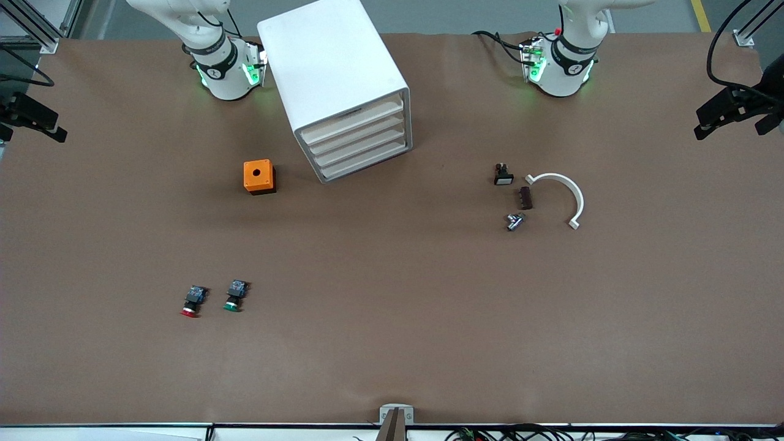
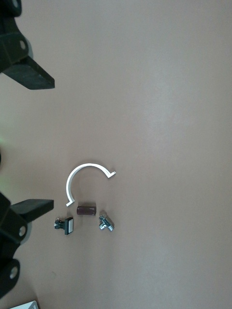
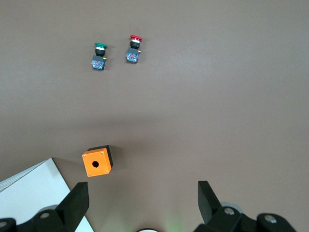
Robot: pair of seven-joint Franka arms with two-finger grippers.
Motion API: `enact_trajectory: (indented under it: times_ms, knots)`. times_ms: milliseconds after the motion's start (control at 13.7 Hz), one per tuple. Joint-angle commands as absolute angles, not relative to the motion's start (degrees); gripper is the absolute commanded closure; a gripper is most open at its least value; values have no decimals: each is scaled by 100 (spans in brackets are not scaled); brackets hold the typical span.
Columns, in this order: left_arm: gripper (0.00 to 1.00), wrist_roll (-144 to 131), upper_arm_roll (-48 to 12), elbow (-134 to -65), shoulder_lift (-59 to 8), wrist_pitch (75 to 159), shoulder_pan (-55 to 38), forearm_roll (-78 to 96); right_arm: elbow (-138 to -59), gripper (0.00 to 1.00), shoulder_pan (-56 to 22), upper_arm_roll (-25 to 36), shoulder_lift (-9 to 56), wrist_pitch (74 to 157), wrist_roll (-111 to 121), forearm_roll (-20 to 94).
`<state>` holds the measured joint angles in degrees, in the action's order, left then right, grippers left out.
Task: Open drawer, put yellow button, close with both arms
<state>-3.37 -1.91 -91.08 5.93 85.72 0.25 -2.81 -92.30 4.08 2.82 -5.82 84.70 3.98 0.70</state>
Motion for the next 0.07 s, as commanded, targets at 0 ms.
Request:
enact_trajectory:
  times_ms: [0]
  knots:
    - [0, -308, -246, -8930, 527, 8350, 35, -343, -9439, 0, 527, 167, -756, 8517, 316, 97]
